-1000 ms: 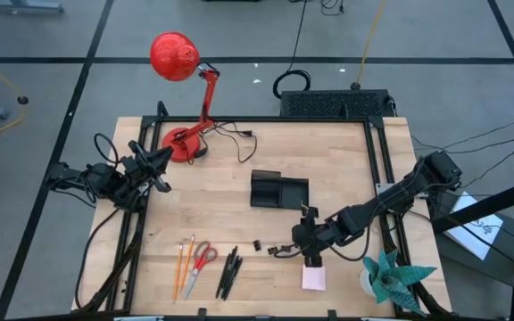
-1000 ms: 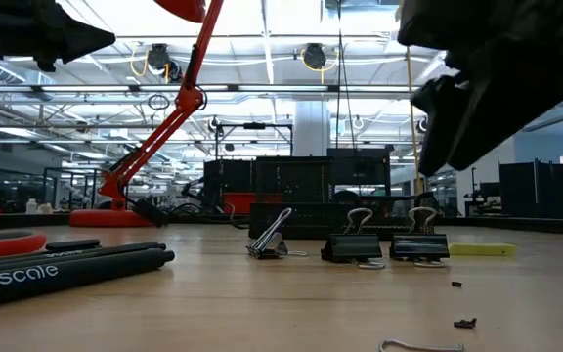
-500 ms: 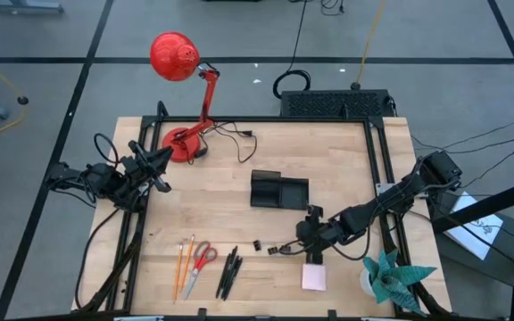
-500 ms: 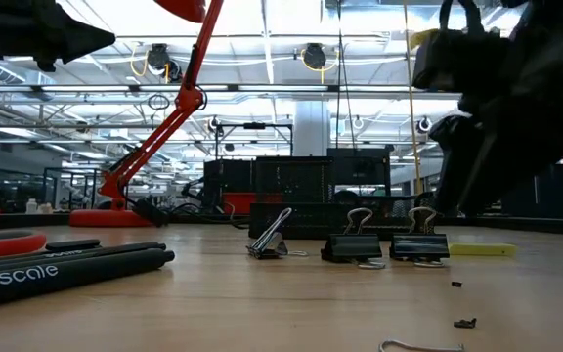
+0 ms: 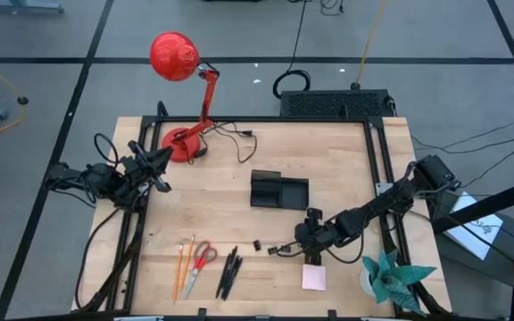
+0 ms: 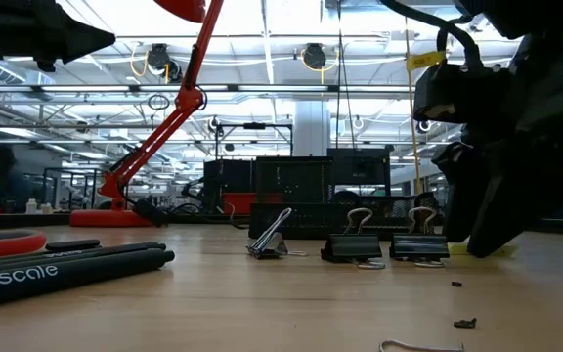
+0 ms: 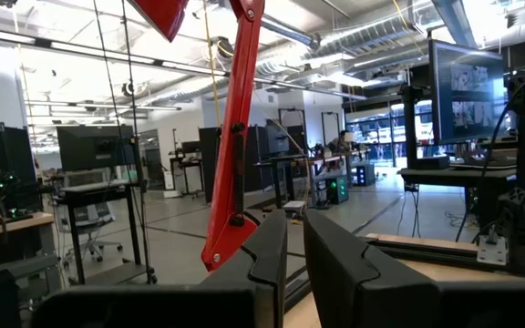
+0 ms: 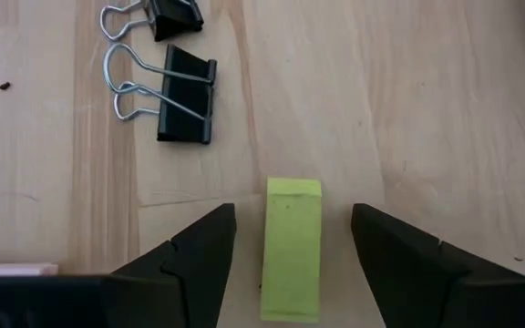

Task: Pick and place office supplies into organizer
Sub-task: Put the green eraser into the black desk organizer

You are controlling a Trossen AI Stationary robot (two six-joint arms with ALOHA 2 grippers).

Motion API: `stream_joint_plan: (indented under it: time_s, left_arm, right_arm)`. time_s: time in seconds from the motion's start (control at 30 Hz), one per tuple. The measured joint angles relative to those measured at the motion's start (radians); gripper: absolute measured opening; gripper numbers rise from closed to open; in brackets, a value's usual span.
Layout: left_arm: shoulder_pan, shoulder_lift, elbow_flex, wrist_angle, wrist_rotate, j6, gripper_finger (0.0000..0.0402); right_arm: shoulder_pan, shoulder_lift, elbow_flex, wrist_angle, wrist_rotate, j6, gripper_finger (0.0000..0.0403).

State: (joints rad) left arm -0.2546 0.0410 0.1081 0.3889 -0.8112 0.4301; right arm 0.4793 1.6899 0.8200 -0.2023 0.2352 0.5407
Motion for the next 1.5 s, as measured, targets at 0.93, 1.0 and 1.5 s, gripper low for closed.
stream_joint_plan:
  time_s: [0.93,1.0,1.5]
  left_arm:
    - [0.000,0.000,0.000,-0.001,0.000,0.001,0.0047]
    - [0.000,0.000,0.000,-0.001,0.000,0.001,0.0047]
    - [0.000,0.000,0.000,0.000,0.000,0.001,0.0047]
  right_arm:
    - [-0.032,-0.049,0.021,-0.019,-0.038,-0.112,0.0066]
    - [-0.036,-0.072,0.040,-0.004,-0.034,-0.138,0.0068]
    - [-0.107,-0.113,0.143,0.010,0.007,-0.308,0.0063]
